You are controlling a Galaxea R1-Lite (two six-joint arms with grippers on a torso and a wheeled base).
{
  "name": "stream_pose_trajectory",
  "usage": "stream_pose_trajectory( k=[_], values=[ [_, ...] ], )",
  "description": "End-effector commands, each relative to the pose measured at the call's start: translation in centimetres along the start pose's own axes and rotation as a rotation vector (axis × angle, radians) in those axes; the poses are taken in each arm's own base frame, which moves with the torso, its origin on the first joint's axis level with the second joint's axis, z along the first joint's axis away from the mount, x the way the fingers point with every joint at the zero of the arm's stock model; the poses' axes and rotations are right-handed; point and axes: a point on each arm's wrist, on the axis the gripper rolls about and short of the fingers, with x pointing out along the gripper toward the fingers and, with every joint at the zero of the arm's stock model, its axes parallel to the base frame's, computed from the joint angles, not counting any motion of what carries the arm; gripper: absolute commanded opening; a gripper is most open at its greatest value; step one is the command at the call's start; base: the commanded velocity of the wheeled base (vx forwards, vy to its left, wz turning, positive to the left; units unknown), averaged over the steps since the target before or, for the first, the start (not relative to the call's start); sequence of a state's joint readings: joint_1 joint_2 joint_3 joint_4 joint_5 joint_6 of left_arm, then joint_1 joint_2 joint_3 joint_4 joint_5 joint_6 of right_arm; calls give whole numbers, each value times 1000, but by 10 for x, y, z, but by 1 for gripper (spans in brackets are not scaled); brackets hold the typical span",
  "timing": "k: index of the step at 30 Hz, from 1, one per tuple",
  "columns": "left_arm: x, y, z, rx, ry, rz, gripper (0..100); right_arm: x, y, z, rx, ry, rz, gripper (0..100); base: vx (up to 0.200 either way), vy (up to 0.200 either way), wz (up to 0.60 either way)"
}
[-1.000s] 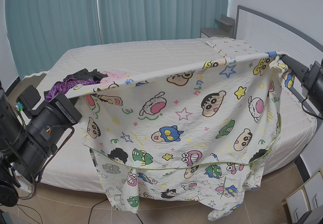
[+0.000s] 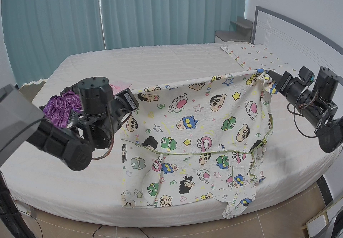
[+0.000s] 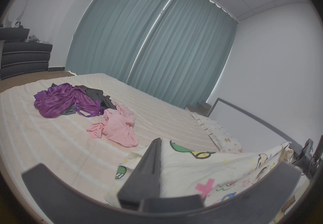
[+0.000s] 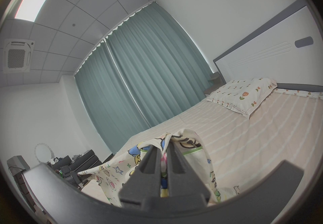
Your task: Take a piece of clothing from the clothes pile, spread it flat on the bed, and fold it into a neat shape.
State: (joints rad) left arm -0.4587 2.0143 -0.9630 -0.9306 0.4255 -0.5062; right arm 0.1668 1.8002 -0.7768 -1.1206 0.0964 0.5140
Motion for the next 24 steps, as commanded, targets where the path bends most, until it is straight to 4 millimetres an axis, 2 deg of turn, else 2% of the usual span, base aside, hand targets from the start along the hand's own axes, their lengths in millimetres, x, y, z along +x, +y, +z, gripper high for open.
stream_pose_trajectory(
  k=[1, 4, 8, 10, 14, 17, 20, 21, 22, 24],
  values=[
    [47, 13, -44, 38, 68, 63, 0, 33, -32, -30, 7, 65, -66, 0, 200, 0, 0],
    [65, 14, -61, 49, 87, 75, 0, 47, -42, -44, 10, 86, -81, 0, 200, 0, 0],
    [83, 18, -72, 82, 129, 110, 0, 62, -53, -61, 13, 111, -99, 0, 0, 0, 0],
    [100, 21, -81, 87, 142, 130, 0, 74, -61, -74, 16, 127, -106, 0, 0, 0, 0],
    [113, 26, -88, 87, 142, 143, 0, 84, -69, -84, 17, 132, -115, 0, 0, 0, 0],
    [123, 35, -104, 100, 171, 169, 0, 95, -79, -98, 19, 152, -129, 0, 0, 0, 0],
    [129, 40, -107, 100, 173, 181, 0, 100, -84, -106, 20, 160, -132, 0, 0, 0, 0],
    [140, 44, -112, 99, 169, 188, 100, 108, -91, -115, 25, 165, -135, 0, 0, 0, 0],
    [141, 44, -112, 98, 170, 189, 100, 108, -91, -117, 26, 167, -137, 100, 0, 0, 0],
    [153, 52, -115, 97, 170, 215, 100, 116, -98, -128, 28, 176, -142, 100, 0, 0, 0]
  ],
)
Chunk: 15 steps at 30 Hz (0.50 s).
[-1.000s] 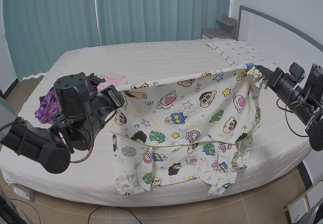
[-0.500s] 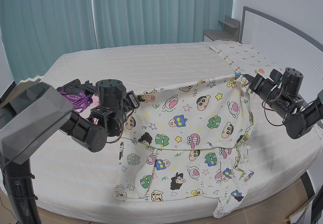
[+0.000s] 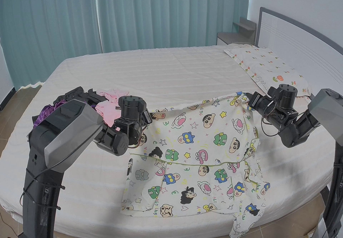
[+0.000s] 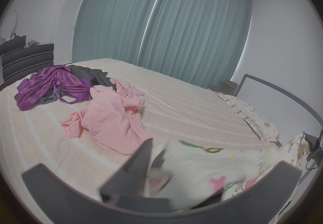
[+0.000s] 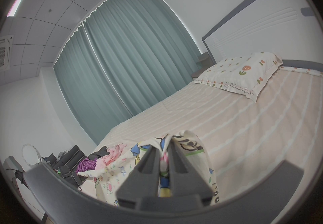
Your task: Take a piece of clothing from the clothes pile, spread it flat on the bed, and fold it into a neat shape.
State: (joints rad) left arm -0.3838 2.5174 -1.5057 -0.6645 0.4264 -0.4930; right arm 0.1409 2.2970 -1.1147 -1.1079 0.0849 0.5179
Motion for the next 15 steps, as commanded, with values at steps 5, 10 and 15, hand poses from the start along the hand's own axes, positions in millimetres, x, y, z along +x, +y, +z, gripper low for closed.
stream_pose_trajectory(
  k=[5, 10, 15],
  values=[
    [49, 22, -22, -5, 8, 71, 100, 49, -33, -44, 13, 42, -107, 100, 0, 0, 0],
    [65, 32, -7, -36, -49, 94, 100, 69, -46, -35, 30, -79, -192, 100, 0, 0, 0],
    [71, 47, 6, -54, -78, 140, 100, 67, -57, -27, 46, -107, -238, 100, 0, 0, 0]
  ],
)
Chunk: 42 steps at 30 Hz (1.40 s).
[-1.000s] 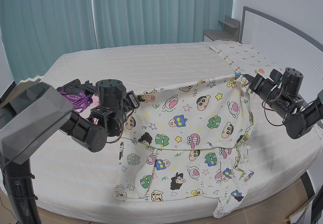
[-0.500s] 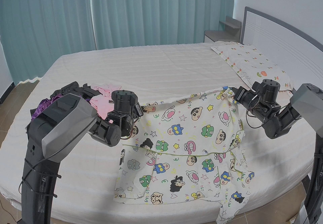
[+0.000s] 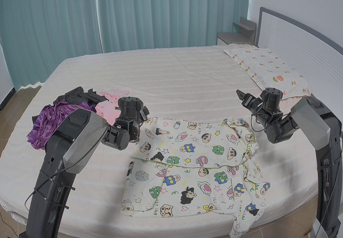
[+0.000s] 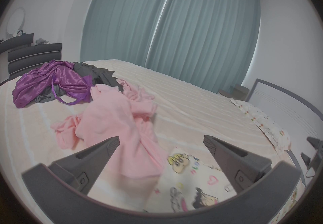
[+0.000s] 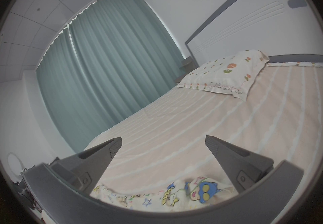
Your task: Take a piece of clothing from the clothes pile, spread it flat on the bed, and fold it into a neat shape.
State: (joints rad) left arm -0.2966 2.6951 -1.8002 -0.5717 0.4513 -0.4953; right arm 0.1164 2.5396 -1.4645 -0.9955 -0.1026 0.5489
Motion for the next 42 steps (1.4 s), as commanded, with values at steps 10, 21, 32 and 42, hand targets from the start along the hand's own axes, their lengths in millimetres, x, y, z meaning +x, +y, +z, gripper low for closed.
stream_pose_trajectory(
  k=[10, 21, 32, 42],
  values=[
    [-85, 17, 32, -166, 136, 9, 100, -92, 3, 45, 136, 19, -8, 100, 0, 0, 0],
    [-237, 37, 12, -294, 494, -125, 100, -240, 1, 36, 127, 109, -10, 100, 0, 0, 0],
    [-300, 52, -36, -211, 709, -109, 100, -298, -8, 17, 247, 162, -61, 100, 0, 0, 0],
    [-303, 53, -41, -247, 774, -118, 100, -297, -4, 11, 248, 199, -47, 100, 0, 0, 0]
  ],
)
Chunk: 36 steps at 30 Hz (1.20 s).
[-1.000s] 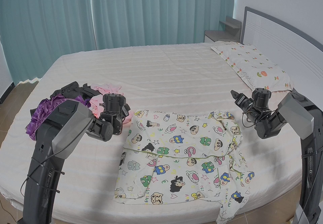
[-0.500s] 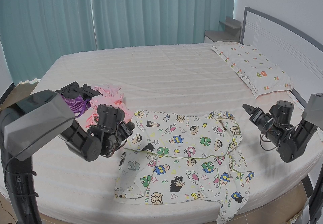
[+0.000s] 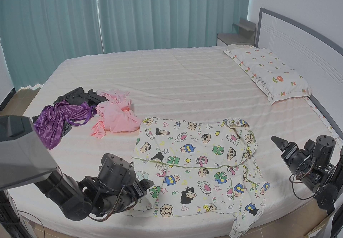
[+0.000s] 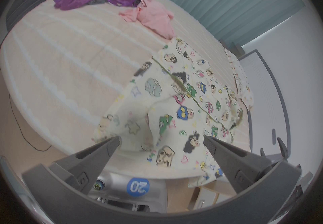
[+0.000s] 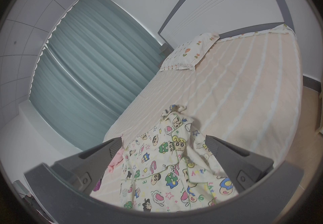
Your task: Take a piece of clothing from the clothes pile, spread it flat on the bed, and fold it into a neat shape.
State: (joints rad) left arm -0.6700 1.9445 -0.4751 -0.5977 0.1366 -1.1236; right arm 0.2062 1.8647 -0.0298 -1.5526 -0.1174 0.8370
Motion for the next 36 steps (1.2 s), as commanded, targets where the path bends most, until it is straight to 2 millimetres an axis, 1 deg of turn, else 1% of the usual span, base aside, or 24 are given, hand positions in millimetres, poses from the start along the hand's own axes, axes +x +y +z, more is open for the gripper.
stream_pose_trajectory(
  k=[1, 8, 11, 12, 13, 17, 18, 23, 26, 28, 31, 34, 35, 36],
  values=[
    [-8, -3, -2, -9, 13, -35, 100, -9, 4, -2, -5, 5, 28, 100, 0, 0, 0],
    [14, -3, -4, -4, 18, -5, 100, -12, 12, -9, -18, 29, 67, 100, 0, 0, 0],
    [23, -5, -5, 0, 16, -11, 100, -12, 12, -11, -22, 40, 66, 100, 0, 0, 0],
    [23, -5, -5, 0, 16, -11, 100, -12, 12, -11, -22, 40, 66, 100, 0, 0, 0],
    [32, -5, -7, 6, 18, -5, 100, -11, 12, -11, -22, 42, 64, 100, 0, 0, 0],
    [46, -3, -9, 6, 6, 9, 100, -13, 14, -11, -22, 39, 76, 100, 0, 0, 0],
    [54, -2, -12, 14, -4, 20, 100, -13, 14, -11, -23, 41, 74, 100, 0, 0, 0],
    [61, -4, -11, 19, -13, 11, 100, -12, 14, -12, -24, 43, 72, 100, 0, 0, 0],
    [64, -11, -8, 18, -29, -12, 100, -12, 14, -12, -24, 43, 72, 100, 0, 0, 0],
    [64, -11, -8, 18, -29, -12, 100, -12, 14, -12, -24, 43, 72, 100, 0, 0, 0],
    [68, -16, -3, 4, -44, -29, 100, -12, 14, -13, -26, 49, 73, 100, 0, 0, 0],
    [72, -16, 1, -5, -52, -27, 100, -12, 15, -14, -27, 50, 74, 100, 0, 0, 0],
    [74, -15, 0, -6, -50, -20, 0, -12, 15, -14, -27, 46, 71, 100, 0, 0, 0],
    [75, -14, 0, -3, -48, -16, 0, -12, 14, -14, -27, 45, 68, 100, 0, 0, 0]
  ],
)
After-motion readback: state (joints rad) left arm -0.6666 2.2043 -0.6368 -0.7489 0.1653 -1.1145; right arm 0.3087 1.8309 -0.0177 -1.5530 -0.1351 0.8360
